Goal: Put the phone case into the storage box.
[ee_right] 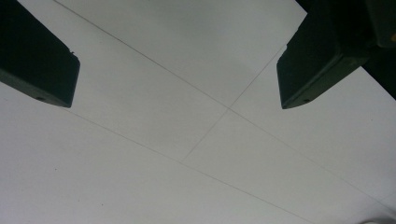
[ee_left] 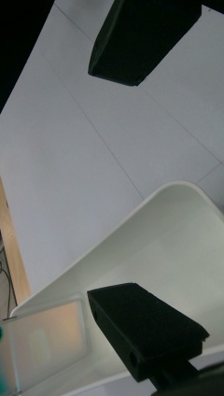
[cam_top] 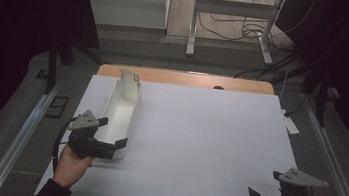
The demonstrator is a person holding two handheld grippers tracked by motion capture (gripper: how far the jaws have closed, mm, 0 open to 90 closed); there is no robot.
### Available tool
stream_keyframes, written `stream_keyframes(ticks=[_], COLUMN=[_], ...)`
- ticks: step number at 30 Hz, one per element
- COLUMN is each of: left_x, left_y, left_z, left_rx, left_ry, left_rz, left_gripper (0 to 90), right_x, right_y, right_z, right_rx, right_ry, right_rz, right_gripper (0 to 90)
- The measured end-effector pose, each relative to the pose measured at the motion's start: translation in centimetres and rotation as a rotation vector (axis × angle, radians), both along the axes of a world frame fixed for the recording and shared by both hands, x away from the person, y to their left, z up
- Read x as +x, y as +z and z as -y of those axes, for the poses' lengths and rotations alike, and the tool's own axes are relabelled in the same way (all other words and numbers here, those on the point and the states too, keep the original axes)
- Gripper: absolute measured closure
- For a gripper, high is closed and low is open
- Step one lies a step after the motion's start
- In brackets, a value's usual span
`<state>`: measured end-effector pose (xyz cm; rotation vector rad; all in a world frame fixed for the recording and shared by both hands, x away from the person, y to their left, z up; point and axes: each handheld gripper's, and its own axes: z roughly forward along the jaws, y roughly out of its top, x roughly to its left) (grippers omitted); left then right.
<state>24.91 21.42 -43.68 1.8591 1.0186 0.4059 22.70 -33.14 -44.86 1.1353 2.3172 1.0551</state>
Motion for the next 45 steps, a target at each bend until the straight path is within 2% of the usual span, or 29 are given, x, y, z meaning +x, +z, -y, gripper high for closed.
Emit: stream_keyframes(ticks=[14,23,32,45], left_x=[-1.9,-3.1,-4.1,-5.4], left_y=[-0.2,-0.5,-1.1,-1.8], left_z=[-0.7,-1.2,-1.5,-1.0], left_rx=[0.001,0.004,0.025,0.094], left_ry=[0.022,0.039,0.053,0.044], left_rz=[0.01,0.001,-0.022,-0.049], left_gripper=[0.1,0.1,0.0,0.0], right_x=[0.0,0.0,0.0,0.1], right_y=[0.0,0.0,0.0,0.0], right_z=[0.0,0.0,0.0,0.0], right_rx=[-0.001,-0.002,-0.002,-0.004], right_ry=[-0.003,-0.005,-0.008,-0.007], right_rz=[-0.001,-0.001,-0.003,-0.006], right_gripper=[0.0,0.0,0.0,0.0])
